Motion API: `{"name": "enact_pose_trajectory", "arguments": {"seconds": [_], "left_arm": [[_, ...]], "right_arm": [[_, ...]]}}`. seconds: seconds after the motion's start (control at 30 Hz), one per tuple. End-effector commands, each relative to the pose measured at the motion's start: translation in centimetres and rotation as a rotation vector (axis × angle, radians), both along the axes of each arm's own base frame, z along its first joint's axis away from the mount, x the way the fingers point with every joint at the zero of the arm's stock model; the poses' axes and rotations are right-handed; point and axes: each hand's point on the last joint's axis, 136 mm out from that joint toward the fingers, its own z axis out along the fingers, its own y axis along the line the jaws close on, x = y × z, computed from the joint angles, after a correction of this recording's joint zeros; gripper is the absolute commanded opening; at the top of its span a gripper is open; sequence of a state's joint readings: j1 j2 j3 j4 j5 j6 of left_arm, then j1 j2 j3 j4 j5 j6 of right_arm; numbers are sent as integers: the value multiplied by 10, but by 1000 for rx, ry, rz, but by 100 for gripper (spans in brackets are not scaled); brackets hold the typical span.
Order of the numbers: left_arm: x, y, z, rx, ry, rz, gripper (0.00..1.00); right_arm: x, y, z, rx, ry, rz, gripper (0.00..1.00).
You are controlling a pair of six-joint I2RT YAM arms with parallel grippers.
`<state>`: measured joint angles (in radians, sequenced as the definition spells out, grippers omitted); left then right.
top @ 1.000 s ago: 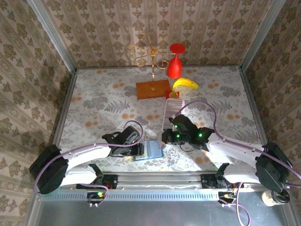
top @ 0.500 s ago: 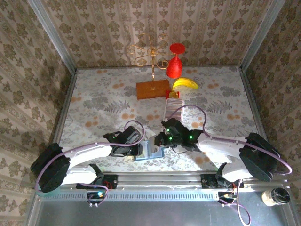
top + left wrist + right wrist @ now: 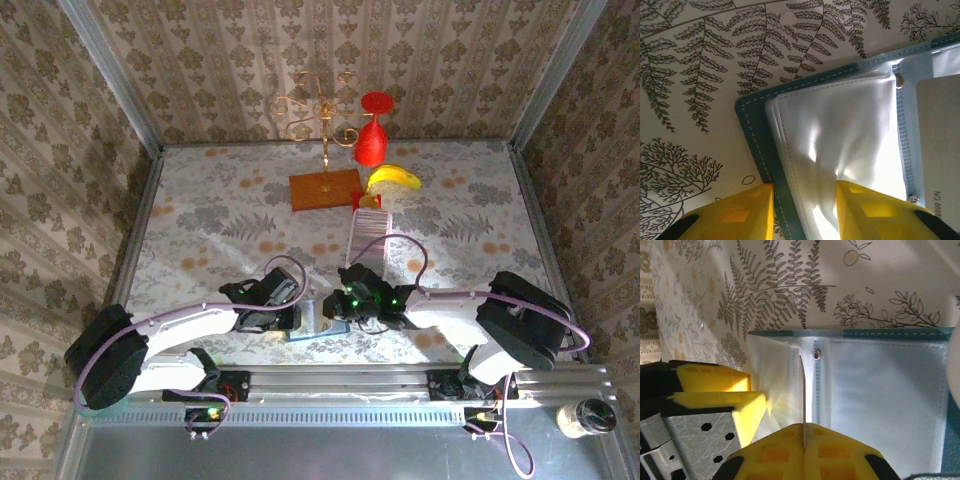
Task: Put the credit cards into the card holder
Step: Insert the credit card into the card slot.
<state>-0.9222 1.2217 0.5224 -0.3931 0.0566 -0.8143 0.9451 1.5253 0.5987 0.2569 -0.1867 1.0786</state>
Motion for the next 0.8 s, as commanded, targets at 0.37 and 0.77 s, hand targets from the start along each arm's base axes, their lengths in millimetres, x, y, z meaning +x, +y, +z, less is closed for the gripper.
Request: {"name": "enact_pose_trajectory", "arguments": {"seconds": [0.37, 0.77], "left_arm": [[-12, 12, -10, 44, 36, -19, 35], [-13, 13, -11, 40, 40, -13, 35]], "right_arm": [[16, 6, 2, 49, -110, -150, 0], [13, 3, -10, 54, -100, -175, 0]]}}
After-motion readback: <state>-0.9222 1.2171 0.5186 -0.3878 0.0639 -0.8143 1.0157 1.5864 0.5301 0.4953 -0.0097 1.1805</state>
